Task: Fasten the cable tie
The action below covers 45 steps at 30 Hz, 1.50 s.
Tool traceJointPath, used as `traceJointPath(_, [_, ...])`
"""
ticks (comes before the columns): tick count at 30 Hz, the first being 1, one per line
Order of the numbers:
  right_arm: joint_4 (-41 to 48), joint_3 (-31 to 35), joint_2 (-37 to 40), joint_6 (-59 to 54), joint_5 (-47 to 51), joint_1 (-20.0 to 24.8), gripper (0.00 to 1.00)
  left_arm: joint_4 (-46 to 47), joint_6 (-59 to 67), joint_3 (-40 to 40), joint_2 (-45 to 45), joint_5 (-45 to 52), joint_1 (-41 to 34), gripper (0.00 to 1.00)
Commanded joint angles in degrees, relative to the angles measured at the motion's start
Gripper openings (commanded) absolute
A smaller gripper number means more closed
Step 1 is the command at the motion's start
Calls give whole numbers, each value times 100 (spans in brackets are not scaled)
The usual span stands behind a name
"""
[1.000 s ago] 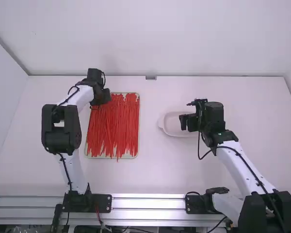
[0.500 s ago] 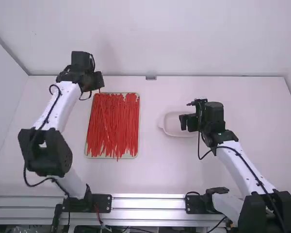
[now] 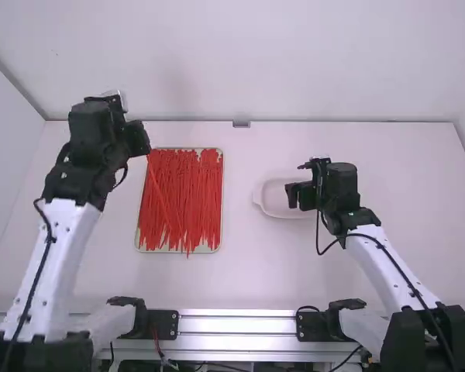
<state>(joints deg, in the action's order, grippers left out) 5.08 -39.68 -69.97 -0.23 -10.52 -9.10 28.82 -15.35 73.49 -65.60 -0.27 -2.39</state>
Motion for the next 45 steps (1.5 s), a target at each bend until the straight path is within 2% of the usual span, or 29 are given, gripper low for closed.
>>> traceJointPath(1, [-33,-155,-4,-4,-175,4,98,-120,-57,-514,535,-72,-103,2])
traceJointPath(7, [-59,-155,-4,-7,-535,4,98,-616,-203,-1692,1510,-61,-140,2])
traceJointPath(13, [-197,-155,-4,-26,-1335,4,98,-1217,-479,-2946,2354,-66,-144,2])
traceJointPath(18, [-299,-155,-7,-68,-2188,-2,98,-1589,-479,-3405,2682,291,-160,2])
traceJointPath(23, [-323,-155,-7,-223,-2597,-177,98,-1635,-605,-3456,2664,570,-179,2])
traceJointPath(34, [-1005,-155,-7,-219,-2675,-1360,98,-3003,-1045,-3456,1967,1231,-219,2])
traceJointPath(38, [-1665,-155,-7,157,-2673,-1683,98,-3574,-1257,-3456,1644,1851,-219,2])
traceJointPath(42, [-2426,-155,-13,800,-2413,-1858,98,-4430,-1388,-3456,1211,2944,-365,2])
traceJointPath(45, [-2769,-155,-13,1215,-2109,-1945,98,-4924,-1628,-3456,903,3132,-540,2])
